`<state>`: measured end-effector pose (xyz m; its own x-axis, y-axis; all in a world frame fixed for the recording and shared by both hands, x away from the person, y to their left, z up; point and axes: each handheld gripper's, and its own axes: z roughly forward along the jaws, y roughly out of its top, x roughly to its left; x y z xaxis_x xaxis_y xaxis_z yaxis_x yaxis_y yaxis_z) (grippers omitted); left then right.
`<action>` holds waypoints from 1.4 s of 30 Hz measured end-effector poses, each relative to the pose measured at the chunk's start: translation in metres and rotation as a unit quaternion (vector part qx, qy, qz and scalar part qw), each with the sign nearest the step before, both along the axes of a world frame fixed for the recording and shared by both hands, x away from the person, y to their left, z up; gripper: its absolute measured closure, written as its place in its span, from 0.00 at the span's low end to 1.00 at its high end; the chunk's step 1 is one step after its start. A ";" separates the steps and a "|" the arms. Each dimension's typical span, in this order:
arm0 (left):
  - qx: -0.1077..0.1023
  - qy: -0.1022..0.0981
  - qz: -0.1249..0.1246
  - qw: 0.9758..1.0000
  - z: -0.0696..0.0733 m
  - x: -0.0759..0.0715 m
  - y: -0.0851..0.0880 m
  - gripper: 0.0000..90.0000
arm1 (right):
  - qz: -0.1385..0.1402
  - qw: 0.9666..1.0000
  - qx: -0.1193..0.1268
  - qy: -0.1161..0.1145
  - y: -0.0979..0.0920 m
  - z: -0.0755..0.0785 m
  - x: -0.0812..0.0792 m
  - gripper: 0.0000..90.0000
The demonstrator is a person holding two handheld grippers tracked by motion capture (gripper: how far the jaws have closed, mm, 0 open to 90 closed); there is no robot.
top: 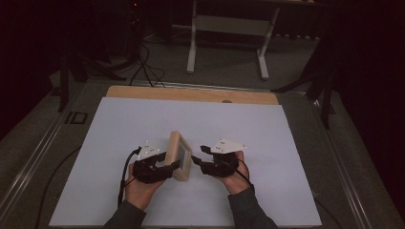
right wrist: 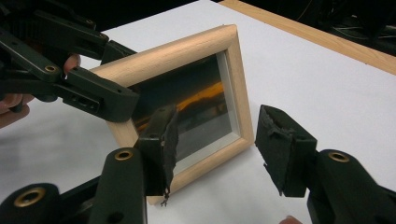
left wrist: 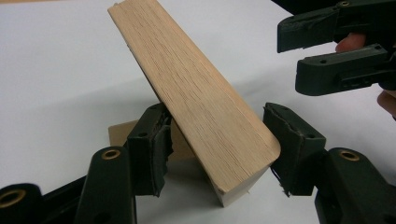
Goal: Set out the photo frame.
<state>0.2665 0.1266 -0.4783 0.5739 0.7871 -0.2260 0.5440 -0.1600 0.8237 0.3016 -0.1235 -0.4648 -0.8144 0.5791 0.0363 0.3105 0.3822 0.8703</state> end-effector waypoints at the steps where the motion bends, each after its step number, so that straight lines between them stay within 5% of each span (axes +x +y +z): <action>1: -0.001 0.002 -0.001 1.000 0.000 0.000 0.000 0.48 | -0.001 1.000 0.001 0.000 0.000 0.000 0.000 0.53; 19: -0.007 0.007 -0.006 1.000 0.001 0.002 0.005 0.59 | -0.006 1.000 0.006 -0.005 -0.005 0.004 0.001 0.53; 42: 0.003 -0.023 -0.012 1.000 0.002 -0.004 0.000 0.66 | -0.021 0.999 0.018 -0.017 -0.013 0.010 0.002 0.53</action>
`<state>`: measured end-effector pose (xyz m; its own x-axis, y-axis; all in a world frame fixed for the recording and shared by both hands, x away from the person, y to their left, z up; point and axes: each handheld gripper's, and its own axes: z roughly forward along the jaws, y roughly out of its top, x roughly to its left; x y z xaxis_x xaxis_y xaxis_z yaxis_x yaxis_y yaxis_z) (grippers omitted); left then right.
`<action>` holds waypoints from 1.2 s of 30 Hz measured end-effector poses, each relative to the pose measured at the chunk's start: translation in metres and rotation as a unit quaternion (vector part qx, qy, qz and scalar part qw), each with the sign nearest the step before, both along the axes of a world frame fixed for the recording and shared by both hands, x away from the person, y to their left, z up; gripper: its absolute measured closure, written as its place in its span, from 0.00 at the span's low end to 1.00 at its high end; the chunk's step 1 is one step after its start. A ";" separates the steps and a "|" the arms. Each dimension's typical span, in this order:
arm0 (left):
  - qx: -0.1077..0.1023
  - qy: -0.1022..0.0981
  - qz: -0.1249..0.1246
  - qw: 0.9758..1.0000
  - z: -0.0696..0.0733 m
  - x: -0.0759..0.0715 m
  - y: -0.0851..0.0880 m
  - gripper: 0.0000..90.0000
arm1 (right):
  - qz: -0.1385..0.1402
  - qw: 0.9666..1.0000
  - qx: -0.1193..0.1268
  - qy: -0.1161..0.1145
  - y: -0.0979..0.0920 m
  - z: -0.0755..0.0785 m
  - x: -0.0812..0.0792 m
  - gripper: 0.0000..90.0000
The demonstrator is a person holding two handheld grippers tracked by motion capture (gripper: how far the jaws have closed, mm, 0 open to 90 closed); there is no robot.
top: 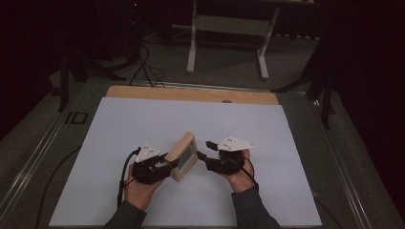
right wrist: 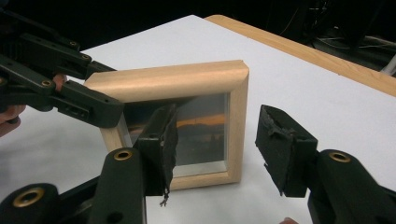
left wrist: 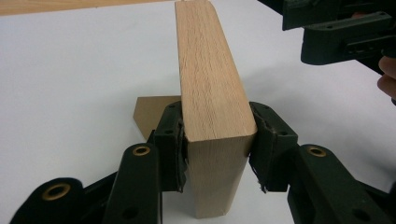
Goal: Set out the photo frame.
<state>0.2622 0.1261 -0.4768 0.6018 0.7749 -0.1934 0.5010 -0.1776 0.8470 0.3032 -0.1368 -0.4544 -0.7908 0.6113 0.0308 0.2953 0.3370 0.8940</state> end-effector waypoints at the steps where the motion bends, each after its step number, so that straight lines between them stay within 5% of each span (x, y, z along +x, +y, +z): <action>1: 0.002 -0.003 0.000 1.000 0.000 -0.001 -0.001 0.66 | 0.000 1.000 0.001 0.000 0.000 0.000 0.000 0.53; 15: 0.034 -0.047 -0.020 0.998 0.001 -0.010 -0.013 0.67 | -0.014 1.000 0.008 -0.007 -0.004 0.004 0.000 0.53; 29: 0.037 -0.070 -0.053 0.995 0.000 -0.018 -0.024 0.67 | -0.043 0.999 0.012 -0.019 -0.008 0.006 0.000 0.55; 34: 0.036 -0.078 -0.070 0.994 -0.001 -0.020 -0.028 0.67 | -0.047 0.998 0.018 -0.025 -0.010 0.007 -0.001 0.64; 35: 0.034 -0.079 -0.077 0.993 -0.001 -0.022 -0.030 0.67 | -0.049 0.998 0.024 -0.033 -0.011 0.008 -0.002 0.79; 36: 0.034 -0.080 -0.081 0.993 -0.001 -0.022 -0.031 0.67 | -0.052 0.998 0.027 -0.034 -0.012 0.009 -0.002 0.83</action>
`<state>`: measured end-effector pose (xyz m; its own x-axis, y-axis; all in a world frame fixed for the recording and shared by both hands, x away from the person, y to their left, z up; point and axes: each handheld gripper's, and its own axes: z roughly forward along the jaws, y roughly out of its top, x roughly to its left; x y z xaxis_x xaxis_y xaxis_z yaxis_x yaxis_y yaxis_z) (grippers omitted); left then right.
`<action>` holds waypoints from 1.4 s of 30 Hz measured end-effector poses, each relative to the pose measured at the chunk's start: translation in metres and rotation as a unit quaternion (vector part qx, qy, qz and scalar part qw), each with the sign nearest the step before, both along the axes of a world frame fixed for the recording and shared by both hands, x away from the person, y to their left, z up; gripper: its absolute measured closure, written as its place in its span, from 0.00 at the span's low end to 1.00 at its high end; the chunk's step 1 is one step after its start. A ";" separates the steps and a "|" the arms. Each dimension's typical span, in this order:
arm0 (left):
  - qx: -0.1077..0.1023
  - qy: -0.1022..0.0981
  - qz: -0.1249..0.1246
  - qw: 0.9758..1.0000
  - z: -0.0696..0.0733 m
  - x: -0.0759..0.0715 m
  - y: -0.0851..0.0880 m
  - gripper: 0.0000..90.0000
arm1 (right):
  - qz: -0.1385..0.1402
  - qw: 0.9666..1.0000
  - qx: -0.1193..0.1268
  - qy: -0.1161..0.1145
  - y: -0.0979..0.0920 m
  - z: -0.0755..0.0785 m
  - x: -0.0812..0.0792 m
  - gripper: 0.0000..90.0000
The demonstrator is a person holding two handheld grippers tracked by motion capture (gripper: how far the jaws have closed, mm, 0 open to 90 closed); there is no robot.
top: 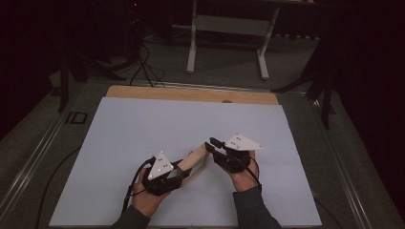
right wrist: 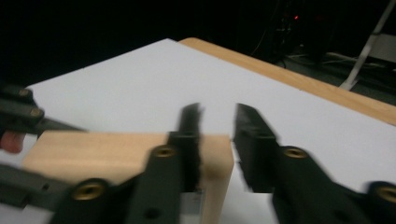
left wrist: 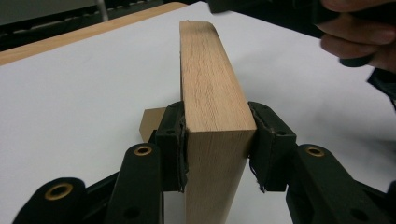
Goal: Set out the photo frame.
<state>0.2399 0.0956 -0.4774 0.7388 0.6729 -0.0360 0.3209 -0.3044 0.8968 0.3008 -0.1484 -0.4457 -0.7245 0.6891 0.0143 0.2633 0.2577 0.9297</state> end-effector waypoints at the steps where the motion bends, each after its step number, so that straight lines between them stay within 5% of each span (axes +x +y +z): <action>1: 0.000 0.000 0.000 1.000 0.000 0.000 0.000 0.67 | 0.000 1.000 0.000 0.000 0.000 0.000 0.000 0.83; 2: 0.002 -0.003 -0.005 1.000 0.000 -0.002 -0.002 0.67 | -0.006 1.000 0.002 -0.004 -0.001 0.001 0.000 0.90; 7: 0.005 -0.007 -0.017 1.000 0.000 -0.003 -0.004 0.67 | -0.007 1.000 0.000 -0.004 -0.002 -0.001 0.001 0.98; 21: 0.012 -0.012 -0.034 0.999 -0.001 -0.002 -0.003 0.67 | -0.018 1.000 -0.009 0.007 0.003 -0.013 0.006 0.99; 42: 0.017 -0.004 0.018 1.000 -0.006 0.010 0.003 0.56 | -0.022 0.999 -0.032 -0.002 0.006 -0.011 0.002 1.00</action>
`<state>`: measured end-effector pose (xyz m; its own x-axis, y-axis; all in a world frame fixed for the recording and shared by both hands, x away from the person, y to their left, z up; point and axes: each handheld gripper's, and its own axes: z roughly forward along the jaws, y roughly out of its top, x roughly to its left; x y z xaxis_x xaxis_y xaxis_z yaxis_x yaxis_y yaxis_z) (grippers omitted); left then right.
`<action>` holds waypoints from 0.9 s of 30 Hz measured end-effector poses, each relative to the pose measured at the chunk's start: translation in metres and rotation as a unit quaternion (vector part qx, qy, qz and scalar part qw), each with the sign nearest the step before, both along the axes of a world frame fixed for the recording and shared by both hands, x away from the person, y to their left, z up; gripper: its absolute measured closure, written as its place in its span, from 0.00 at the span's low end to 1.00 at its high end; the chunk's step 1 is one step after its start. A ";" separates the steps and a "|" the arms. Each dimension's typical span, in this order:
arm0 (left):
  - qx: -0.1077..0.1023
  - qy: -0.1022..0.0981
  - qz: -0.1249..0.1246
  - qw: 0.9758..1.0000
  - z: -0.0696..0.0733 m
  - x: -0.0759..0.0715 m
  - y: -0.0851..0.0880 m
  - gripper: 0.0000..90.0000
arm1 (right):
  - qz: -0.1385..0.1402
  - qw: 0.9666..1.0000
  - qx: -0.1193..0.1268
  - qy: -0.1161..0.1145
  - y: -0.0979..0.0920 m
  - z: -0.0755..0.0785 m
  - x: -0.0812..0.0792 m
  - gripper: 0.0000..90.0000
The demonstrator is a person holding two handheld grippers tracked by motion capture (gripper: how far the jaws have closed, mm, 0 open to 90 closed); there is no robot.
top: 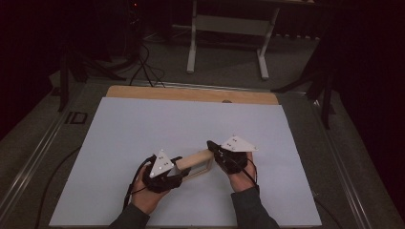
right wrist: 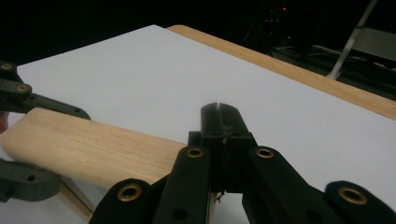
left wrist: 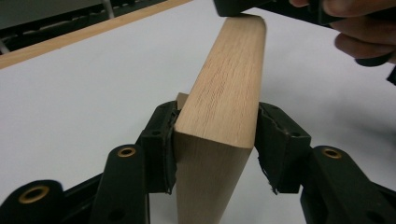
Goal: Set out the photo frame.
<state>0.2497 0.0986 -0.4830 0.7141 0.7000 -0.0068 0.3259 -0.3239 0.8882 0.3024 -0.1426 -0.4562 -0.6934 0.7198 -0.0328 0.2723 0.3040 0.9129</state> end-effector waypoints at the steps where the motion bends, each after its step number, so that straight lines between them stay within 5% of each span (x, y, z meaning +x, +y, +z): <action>1: 0.001 0.001 0.003 1.000 0.000 0.001 0.001 0.55 | -0.001 1.000 -0.001 -0.001 0.000 0.000 0.000 1.00; 9: -0.003 0.031 0.039 0.999 -0.004 0.012 0.011 0.51 | -0.001 1.000 -0.005 0.002 -0.002 0.001 -0.001 1.00; 27: -0.017 0.040 0.039 0.998 -0.007 0.017 0.014 0.57 | 0.001 1.000 -0.011 0.008 -0.004 0.003 -0.002 0.96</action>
